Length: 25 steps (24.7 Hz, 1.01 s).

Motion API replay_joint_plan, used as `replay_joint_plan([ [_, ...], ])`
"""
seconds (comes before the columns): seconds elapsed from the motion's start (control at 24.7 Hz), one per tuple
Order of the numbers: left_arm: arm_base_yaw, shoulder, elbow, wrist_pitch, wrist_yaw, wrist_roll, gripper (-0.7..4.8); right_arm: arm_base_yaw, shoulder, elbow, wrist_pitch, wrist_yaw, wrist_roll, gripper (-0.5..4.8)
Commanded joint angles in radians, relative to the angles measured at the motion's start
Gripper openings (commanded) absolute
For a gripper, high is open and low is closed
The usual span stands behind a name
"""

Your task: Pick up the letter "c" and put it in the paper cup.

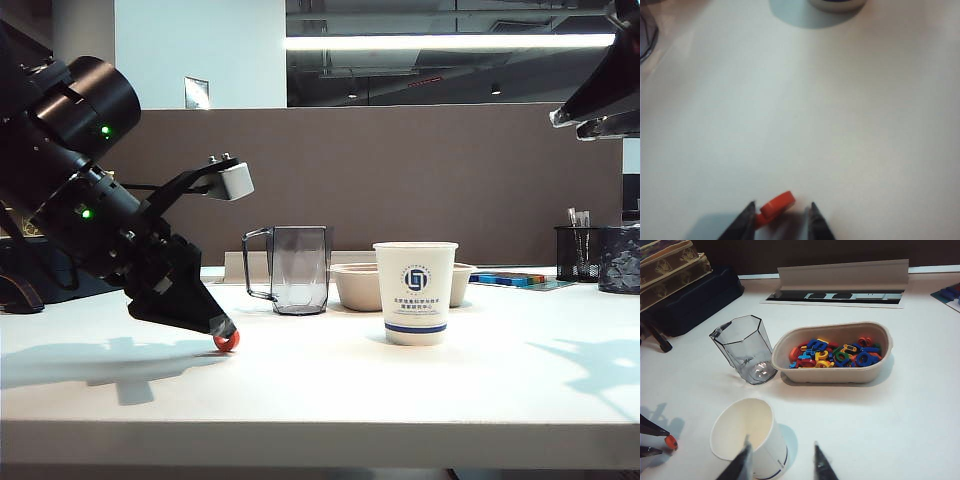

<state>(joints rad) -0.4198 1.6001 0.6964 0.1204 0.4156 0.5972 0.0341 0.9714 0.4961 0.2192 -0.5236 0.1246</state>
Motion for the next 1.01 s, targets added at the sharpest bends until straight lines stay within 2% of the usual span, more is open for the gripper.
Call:
replay_joint_plan([
  [0.04, 0.0, -0.002, 0.005, 0.013, -0.013, 0.02, 1.3, 0.011, -0.002, 0.004, 0.009, -0.003, 0.002, 1.54],
  [0.36, 0.0, 0.023, 0.005, 0.056, -0.02, 0.02, 1.3, 0.011, -0.002, 0.004, -0.013, -0.003, 0.002, 1.54],
  [1.01, -0.001, 0.046, 0.005, 0.053, -0.007, 0.019, 1.3, 0.011, -0.002, 0.004, -0.019, -0.002, 0.002, 1.54],
])
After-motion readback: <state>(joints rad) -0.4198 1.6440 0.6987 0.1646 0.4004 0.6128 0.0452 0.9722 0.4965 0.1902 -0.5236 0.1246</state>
